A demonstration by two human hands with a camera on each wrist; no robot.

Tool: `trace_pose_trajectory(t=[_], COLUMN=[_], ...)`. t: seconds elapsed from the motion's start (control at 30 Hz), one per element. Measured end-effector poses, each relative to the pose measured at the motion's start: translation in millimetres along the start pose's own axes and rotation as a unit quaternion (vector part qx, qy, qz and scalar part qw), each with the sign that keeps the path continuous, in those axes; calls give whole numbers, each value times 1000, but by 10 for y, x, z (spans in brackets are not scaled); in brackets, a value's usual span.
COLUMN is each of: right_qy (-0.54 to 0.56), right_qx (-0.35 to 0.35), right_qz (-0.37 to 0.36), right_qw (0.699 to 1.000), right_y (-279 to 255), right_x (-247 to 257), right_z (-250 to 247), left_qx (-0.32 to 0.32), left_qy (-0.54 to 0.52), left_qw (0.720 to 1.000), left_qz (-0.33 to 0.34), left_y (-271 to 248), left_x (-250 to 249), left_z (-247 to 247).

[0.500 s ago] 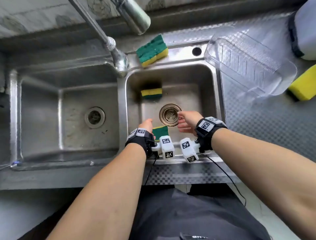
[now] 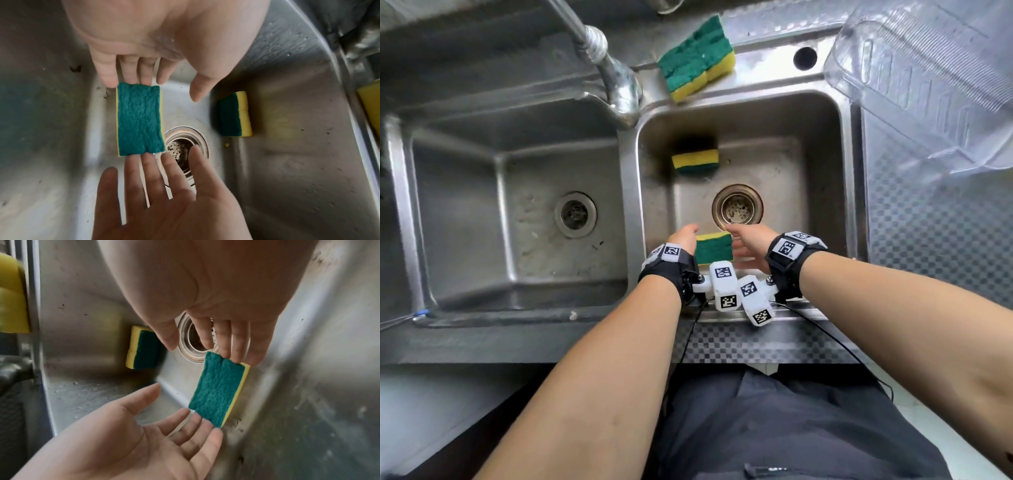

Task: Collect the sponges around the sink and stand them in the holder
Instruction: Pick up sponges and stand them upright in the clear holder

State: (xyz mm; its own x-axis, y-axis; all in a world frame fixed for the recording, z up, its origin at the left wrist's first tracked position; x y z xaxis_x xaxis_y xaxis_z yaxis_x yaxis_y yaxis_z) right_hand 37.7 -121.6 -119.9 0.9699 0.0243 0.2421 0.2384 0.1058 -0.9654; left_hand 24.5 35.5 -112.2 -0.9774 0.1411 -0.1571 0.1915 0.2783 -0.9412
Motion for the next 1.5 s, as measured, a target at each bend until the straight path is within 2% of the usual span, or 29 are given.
trace_pose_trajectory(t=[0.17,0.23,0.37,0.53,0.63,0.7,0.77,0.8,0.87,0.93,1.03,1.17,1.27,1.4,1.5], right_qy=[3,17,60,92,146,179,220,239,263,277,295,322,348,347,336], right_qx=[-12,-27,-50,-79,-95,-101,-106,-111,-120,-116,-104,-121,-136,-132,-123], right_qz=[-52,-60,-111,-189,-216,-237,-263,-273,-283,-295,-323,-337,-321,-292,-260], right_qw=[999,998,991,974,961,949,933,925,914,907,893,876,870,882,897], right_y=[-417,-556,-952,-1328,-1465,-1546,-1622,-1662,-1733,-1803,-1926,-2032,-1991,-1877,-1717], right_x=[393,515,895,1252,1343,1405,1479,1513,1573,1652,1820,1965,1970,1970,1955], right_z=[-161,-253,-436,-700,-852,-938,-1028,-1082,-1184,-1282,-1459,-1778,-2009,-2109,-2099], left_qx=[-11,-18,-41,-13,-24,-36,-16,-26,-75,-94,-50,-20,-38,-79,-101], left_qy=[-56,-69,-115,-127,-120,-118,-116,-115,-134,-136,-153,-73,25,140,181], left_qw=[998,997,991,984,978,967,958,948,937,921,908,898,887,865,858], left_qz=[-19,0,57,126,170,223,263,296,315,352,387,433,459,476,470], left_y=[-221,-316,-586,-920,-1227,-1410,-1559,-1656,-1775,-1916,-2059,-2330,-2439,-2396,-2280], left_x=[-168,-327,-713,-1238,-1511,-1698,-1821,-1903,-1972,-2123,-2404,-2744,-2939,-3102,-3151], left_z=[-40,-25,-28,77,52,32,112,121,97,140,341,645,869,1079,1129])
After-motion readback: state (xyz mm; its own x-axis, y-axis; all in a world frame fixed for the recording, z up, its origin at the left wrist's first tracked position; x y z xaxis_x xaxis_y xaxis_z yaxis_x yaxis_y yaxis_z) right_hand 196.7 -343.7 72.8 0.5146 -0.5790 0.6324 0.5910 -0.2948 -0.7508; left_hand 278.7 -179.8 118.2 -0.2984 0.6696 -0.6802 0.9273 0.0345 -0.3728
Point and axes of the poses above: each hand's wrist, its own y-axis towards the middle knuckle, its own z-axis out of the palm, x = y × z, the point moved 10 cm from there along y, towards the middle knuckle, and after that the axes turned 9 degrees about y, right-handed, at the moved point
